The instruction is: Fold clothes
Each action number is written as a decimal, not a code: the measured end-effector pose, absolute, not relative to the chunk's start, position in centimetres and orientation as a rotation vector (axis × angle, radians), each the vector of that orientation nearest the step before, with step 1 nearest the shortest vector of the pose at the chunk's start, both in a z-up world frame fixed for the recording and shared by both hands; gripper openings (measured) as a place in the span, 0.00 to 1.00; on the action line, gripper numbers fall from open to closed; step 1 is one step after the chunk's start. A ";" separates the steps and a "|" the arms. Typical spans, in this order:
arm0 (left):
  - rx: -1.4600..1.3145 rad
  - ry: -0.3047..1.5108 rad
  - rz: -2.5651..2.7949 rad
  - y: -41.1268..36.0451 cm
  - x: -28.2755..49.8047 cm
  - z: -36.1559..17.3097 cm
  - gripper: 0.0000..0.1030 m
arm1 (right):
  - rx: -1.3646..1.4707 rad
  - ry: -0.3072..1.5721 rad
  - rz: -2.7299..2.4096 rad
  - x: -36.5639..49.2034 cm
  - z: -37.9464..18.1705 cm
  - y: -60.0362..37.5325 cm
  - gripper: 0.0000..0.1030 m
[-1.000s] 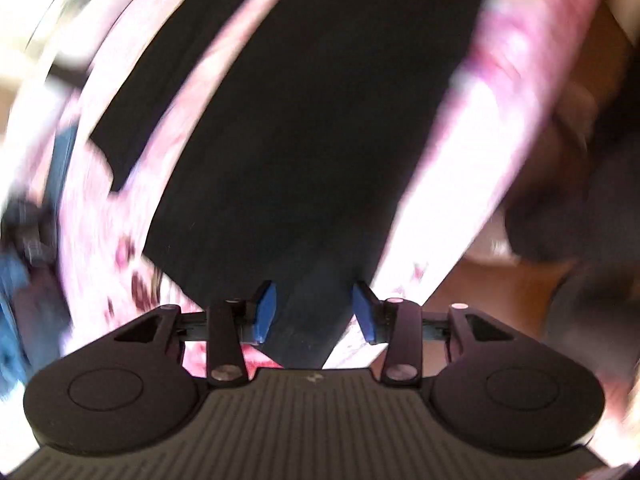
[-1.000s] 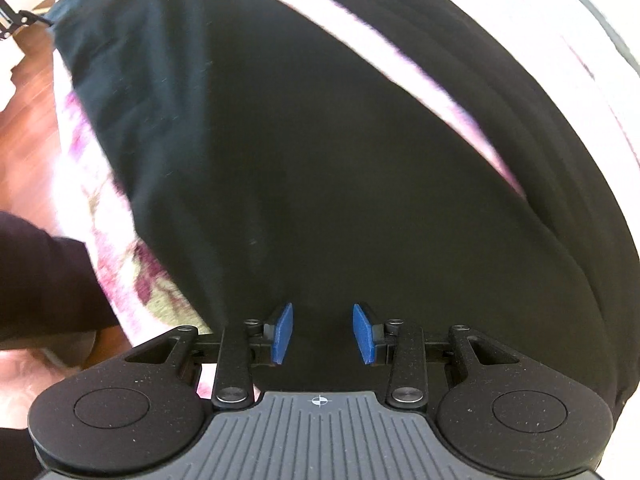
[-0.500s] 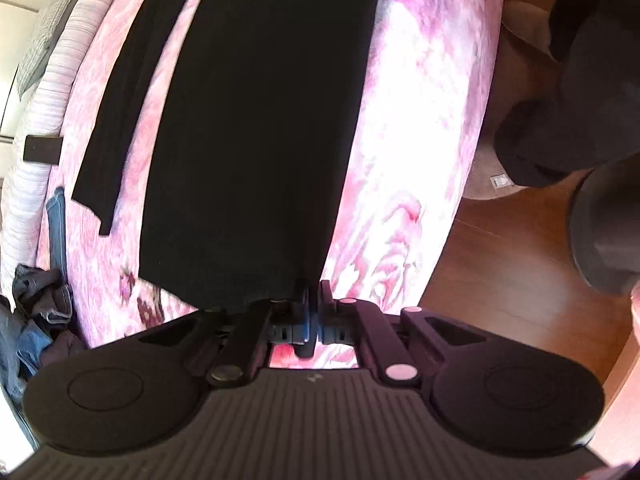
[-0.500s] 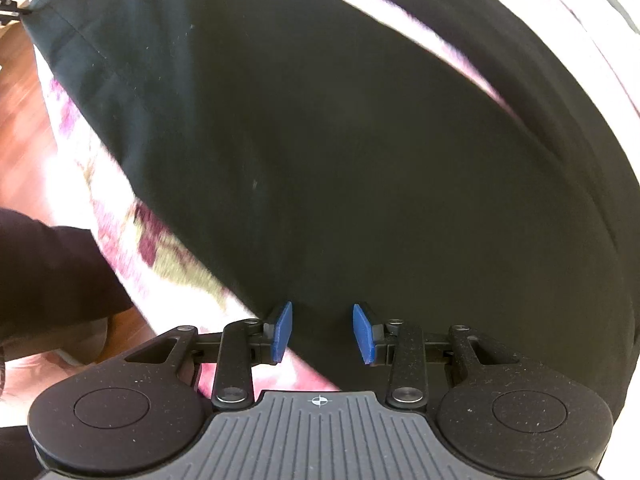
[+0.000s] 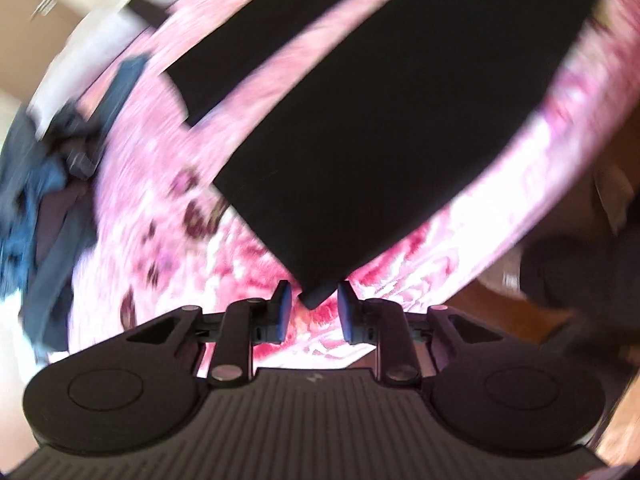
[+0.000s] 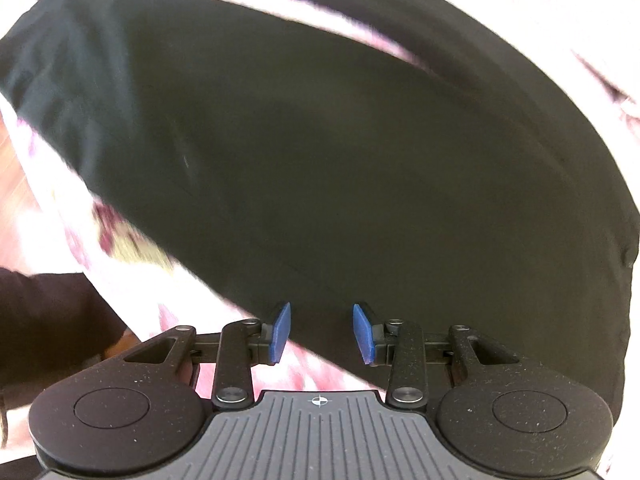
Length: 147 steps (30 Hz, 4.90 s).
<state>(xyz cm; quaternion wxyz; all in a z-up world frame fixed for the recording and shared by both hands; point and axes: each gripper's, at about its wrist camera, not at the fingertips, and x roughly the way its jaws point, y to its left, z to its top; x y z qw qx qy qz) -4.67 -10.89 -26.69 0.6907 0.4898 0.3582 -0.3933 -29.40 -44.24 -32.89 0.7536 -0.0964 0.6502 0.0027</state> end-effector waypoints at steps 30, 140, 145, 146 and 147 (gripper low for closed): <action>0.195 1.197 -0.819 -6.5 3.4 -27.3 0.36 | -0.312 1.390 0.084 -24.6 -29.4 -38.1 0.37; 1.129 0.599 -1.788 -65.5 -45.1 -28.6 0.31 | 1.126 1.125 0.420 -53.8 -26.6 -96.3 0.37; 1.166 0.560 -1.789 -66.1 -47.1 -29.9 0.31 | 1.153 1.185 0.498 -51.2 -29.1 -95.2 0.36; 1.168 0.555 -1.781 -66.2 -47.3 -30.2 0.31 | 1.135 1.211 0.505 -50.8 -29.4 -94.9 0.36; 1.173 0.549 -1.774 -66.3 -47.4 -30.5 0.31 | 1.121 1.230 0.512 -50.5 -29.7 -94.7 0.36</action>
